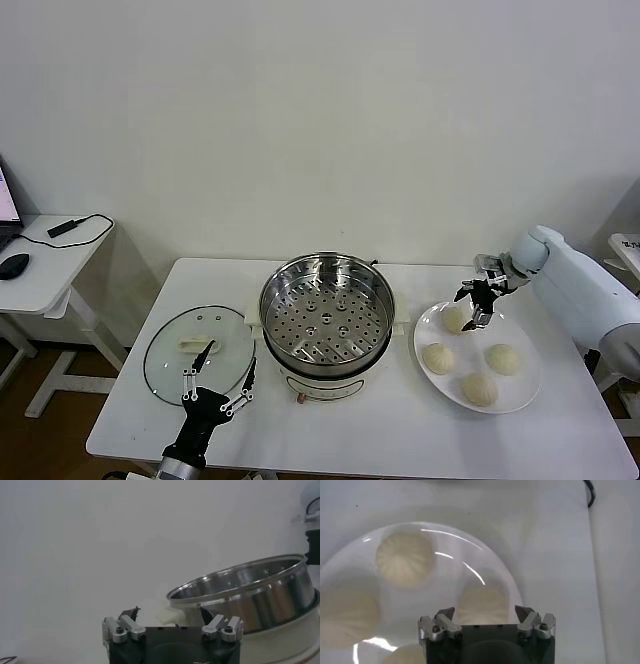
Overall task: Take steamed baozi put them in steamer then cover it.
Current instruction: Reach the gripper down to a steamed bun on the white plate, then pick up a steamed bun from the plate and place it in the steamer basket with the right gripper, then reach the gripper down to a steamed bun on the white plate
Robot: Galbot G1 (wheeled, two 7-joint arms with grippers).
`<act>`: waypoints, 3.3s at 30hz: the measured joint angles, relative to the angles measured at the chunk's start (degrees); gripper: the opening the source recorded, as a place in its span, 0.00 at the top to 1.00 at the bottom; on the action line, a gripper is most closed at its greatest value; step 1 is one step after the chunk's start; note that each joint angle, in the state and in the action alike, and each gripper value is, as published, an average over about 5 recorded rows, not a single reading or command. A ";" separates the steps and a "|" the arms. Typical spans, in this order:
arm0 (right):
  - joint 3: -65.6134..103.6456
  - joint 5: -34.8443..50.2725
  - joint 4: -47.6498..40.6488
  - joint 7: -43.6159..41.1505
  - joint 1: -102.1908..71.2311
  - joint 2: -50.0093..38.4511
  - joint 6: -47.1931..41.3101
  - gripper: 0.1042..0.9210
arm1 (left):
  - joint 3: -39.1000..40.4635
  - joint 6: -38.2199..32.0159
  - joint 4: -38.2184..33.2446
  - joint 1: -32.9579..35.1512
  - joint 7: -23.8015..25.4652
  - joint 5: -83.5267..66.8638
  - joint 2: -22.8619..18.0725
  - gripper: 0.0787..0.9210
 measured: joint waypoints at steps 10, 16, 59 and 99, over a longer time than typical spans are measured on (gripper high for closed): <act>-0.87 -2.20 -1.27 0.83 -0.27 1.42 0.32 0.19 | -0.10 -0.22 0.09 -0.03 -0.07 -0.04 -0.09 0.12; -1.64 -2.18 -0.20 0.70 0.25 0.89 0.36 0.26 | -0.14 -0.29 0.12 -0.12 -0.10 -0.14 -0.13 0.12; -24.57 -5.06 31.00 -2.75 23.84 15.07 23.70 0.31 | 0.26 0.59 -2.45 0.18 -1.03 0.03 0.34 0.12; -28.62 13.97 29.21 -8.49 30.62 4.95 6.56 0.12 | 0.13 0.55 -3.10 0.15 -1.68 0.18 0.78 0.12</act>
